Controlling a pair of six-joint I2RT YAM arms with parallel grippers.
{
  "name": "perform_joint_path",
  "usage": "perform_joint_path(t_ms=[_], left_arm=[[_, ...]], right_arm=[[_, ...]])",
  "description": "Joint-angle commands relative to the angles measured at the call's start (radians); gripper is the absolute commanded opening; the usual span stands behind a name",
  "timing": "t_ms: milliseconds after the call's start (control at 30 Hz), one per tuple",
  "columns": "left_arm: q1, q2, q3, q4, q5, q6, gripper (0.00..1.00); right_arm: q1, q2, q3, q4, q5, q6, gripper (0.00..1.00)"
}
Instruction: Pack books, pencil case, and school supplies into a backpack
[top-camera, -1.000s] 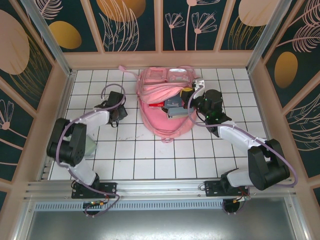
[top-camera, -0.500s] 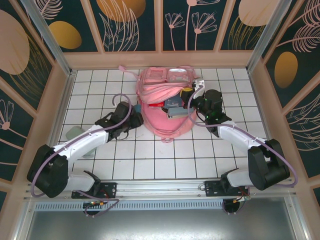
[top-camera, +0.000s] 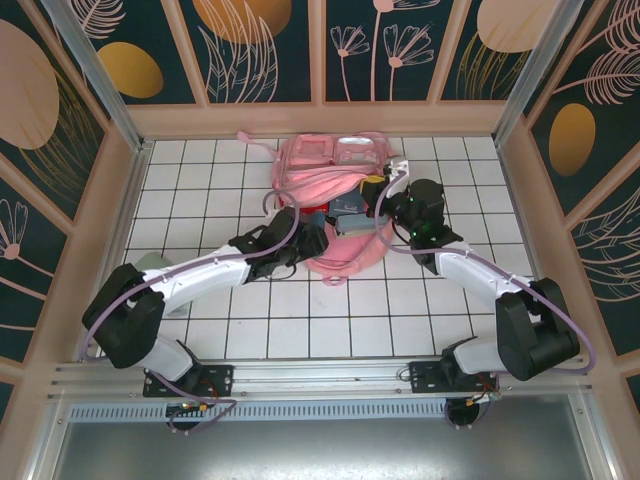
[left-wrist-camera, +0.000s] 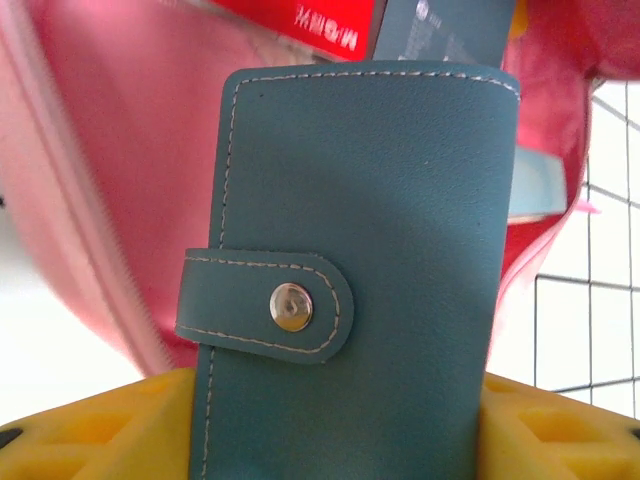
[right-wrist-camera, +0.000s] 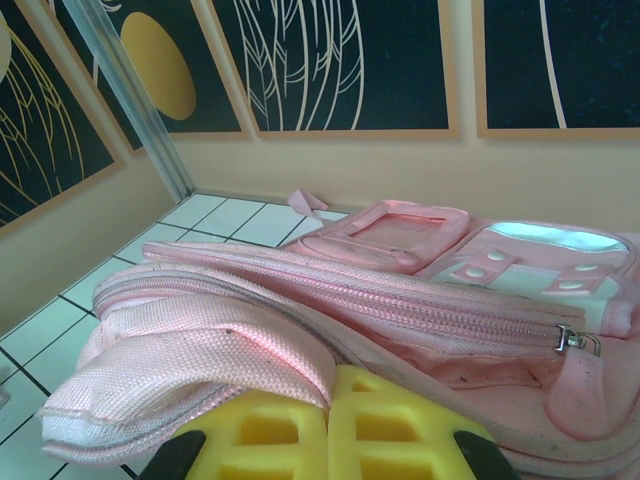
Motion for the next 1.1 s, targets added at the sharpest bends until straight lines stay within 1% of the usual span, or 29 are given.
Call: perform_joint_path(t_ms=[0,133,167,233,300,333,467,600,767,900,967,1067], left_arm=[[-0.003,0.042,0.070,0.042,-0.077,-0.046,0.65],[-0.003,0.121,0.124,0.035,-0.103,-0.057,0.66],[-0.003,0.137,0.137,0.035,-0.102,-0.057,0.67],[-0.003,0.168,0.169,0.017,-0.103,-0.060,0.85],[-0.003,0.172,0.185,0.002,-0.102,-0.053,0.97],[-0.003,0.171,0.184,-0.005,-0.108,-0.051,0.98],[-0.003,0.135,0.154,-0.018,-0.132,-0.031,0.98],[-0.003,0.054,0.108,-0.053,-0.164,-0.022,0.99],[-0.003,-0.078,0.042,-0.164,-0.278,-0.050,0.98],[0.000,-0.158,0.023,-0.267,-0.395,-0.058,0.98],[0.017,-0.183,0.023,-0.313,-0.430,-0.063,0.99],[0.082,-0.212,-0.031,-0.347,-0.413,-0.070,0.99]], right_arm=[[0.016,-0.006,0.042,0.082,-0.007,0.028,0.00],[0.018,0.000,0.043,0.084,-0.011,0.030,0.00],[0.019,0.002,0.044,0.084,-0.011,0.029,0.00],[0.020,0.000,0.044,0.081,-0.011,0.027,0.00],[0.020,-0.001,0.045,0.079,-0.009,0.024,0.00],[0.020,-0.001,0.045,0.079,-0.007,0.023,0.00],[0.020,0.005,0.044,0.080,-0.007,0.021,0.00],[0.022,0.016,0.050,0.081,-0.011,0.026,0.00],[0.025,0.019,0.055,0.080,-0.012,0.025,0.00],[0.033,0.027,0.082,0.058,-0.017,0.015,0.00],[0.044,0.031,0.099,0.038,-0.020,0.000,0.00],[0.059,0.024,0.106,0.026,-0.010,-0.015,0.00]])
